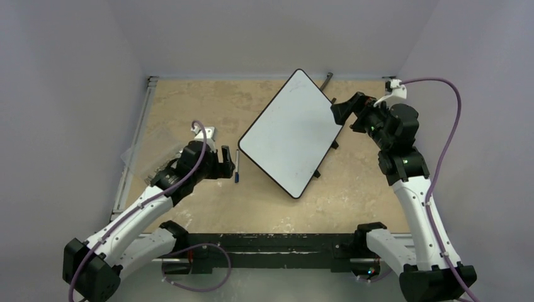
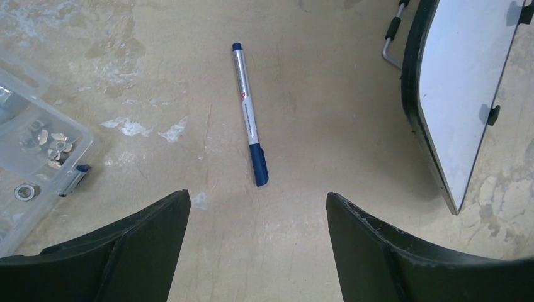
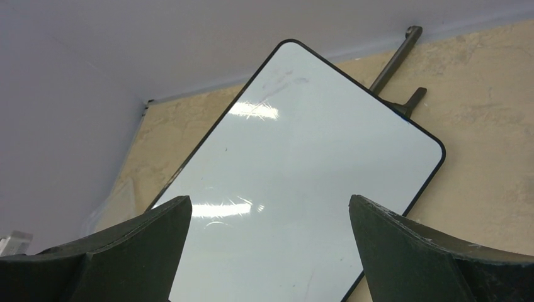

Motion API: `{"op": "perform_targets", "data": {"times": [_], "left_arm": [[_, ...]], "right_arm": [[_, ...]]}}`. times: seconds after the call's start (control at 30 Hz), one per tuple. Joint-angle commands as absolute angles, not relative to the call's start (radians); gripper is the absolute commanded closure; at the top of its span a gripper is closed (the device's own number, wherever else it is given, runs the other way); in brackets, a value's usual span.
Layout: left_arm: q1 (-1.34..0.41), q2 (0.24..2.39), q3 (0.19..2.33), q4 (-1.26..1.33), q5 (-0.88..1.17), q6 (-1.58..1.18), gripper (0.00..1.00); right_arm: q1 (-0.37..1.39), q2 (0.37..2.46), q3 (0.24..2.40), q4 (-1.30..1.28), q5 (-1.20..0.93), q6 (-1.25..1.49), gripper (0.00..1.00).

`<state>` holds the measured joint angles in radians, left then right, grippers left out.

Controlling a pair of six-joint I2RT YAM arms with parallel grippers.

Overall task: Write a sentence on the whiteboard
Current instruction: Open the whiteboard marker at the center of the board.

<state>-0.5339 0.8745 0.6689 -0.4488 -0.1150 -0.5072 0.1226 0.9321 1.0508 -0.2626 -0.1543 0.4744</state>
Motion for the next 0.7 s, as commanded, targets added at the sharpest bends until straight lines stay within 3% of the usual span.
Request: {"op": "perform_targets", "data": {"times": [0.0, 0.37, 0.67], "left_arm": [[-0.578, 0.952, 0.658, -0.329, -0.206, -0.47, 0.23], [-0.637, 1.183, 0.601, -0.148, -0.327, -0.475, 0.32], [-0.659, 1.361, 0.629, -0.095, -0.333, -0.541, 0.49]], "right_arm": [[0.124, 0.928, 1.081, -0.269, -0.198, 0.46, 0.01], [0.124, 0.898, 1.054, -0.293, -0.212, 0.453, 0.01], [0.125, 0.88, 1.031, -0.275, -0.246, 0.446, 0.01]]}}
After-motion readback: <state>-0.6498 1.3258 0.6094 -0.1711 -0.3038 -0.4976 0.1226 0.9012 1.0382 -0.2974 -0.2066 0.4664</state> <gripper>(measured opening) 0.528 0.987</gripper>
